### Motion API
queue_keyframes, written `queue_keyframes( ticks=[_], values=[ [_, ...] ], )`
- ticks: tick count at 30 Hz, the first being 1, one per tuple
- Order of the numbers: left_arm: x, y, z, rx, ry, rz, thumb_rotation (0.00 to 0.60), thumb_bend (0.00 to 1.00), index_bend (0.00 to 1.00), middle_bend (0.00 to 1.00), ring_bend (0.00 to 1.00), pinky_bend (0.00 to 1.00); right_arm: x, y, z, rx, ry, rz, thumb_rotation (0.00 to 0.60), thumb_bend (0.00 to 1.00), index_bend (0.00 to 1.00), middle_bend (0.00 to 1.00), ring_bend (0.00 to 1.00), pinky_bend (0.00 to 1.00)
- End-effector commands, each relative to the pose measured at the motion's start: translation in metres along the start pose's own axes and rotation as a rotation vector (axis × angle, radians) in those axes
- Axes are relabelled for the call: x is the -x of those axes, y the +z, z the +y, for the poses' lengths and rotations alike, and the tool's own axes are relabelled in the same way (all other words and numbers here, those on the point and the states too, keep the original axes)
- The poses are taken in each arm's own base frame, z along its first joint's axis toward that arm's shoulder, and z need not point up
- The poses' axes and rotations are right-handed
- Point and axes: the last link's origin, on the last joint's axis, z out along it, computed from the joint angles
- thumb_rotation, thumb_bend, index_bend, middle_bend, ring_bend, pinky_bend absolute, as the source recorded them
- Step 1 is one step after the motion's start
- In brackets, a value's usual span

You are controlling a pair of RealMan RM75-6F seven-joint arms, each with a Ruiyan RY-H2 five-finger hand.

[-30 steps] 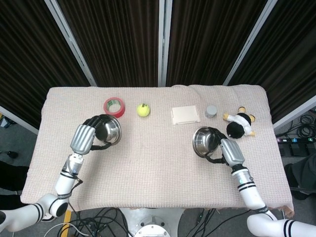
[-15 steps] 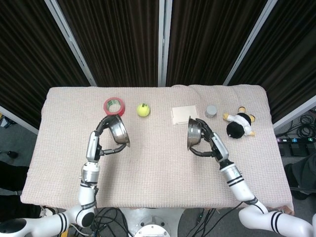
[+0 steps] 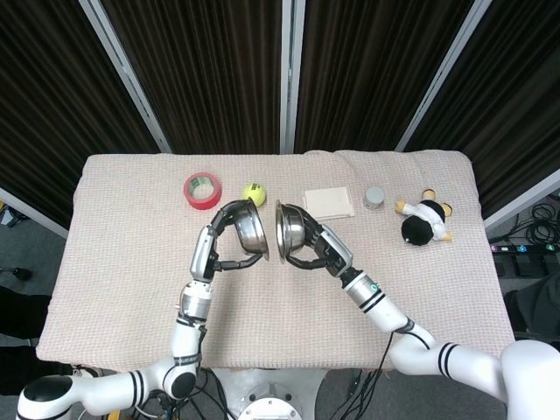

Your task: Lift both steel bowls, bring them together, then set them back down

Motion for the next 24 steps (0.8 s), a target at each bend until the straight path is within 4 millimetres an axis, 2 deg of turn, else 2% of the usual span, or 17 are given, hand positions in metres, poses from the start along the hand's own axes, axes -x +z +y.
queue_keyframes(
  ticks=[1,8,15,17,20,24],
  values=[
    [-0.007,-0.012,-0.002,0.001,0.01,-0.011,0.6,0.15,0.44,0.44,0.43,0.67,0.0,0.002,-0.001,0.002,0.001,-0.005,0.6,0.24,0.35,0.36,0.28,0.38],
    [-0.016,-0.024,-0.003,0.006,0.019,-0.039,0.6,0.15,0.44,0.44,0.44,0.68,-0.003,0.003,-0.002,0.007,0.016,-0.003,0.6,0.24,0.35,0.36,0.28,0.38],
    [-0.005,-0.027,-0.003,0.008,-0.001,-0.098,0.6,0.15,0.44,0.44,0.44,0.68,0.027,0.024,0.003,0.044,0.027,-0.107,0.6,0.24,0.35,0.36,0.28,0.38],
    [-0.004,-0.027,-0.002,0.015,-0.001,-0.101,0.6,0.15,0.44,0.44,0.44,0.68,0.03,0.027,0.002,0.043,0.029,-0.116,0.6,0.24,0.35,0.36,0.28,0.38],
    [-0.011,-0.03,-0.002,0.026,0.012,-0.089,0.6,0.15,0.44,0.44,0.44,0.68,0.027,0.026,0.0,0.036,0.034,-0.11,0.6,0.24,0.35,0.36,0.28,0.38],
    [-0.029,-0.038,-0.005,0.027,0.022,-0.052,0.6,0.15,0.44,0.44,0.44,0.68,0.013,0.017,-0.004,0.021,0.038,-0.072,0.6,0.24,0.35,0.36,0.28,0.38]
  ],
)
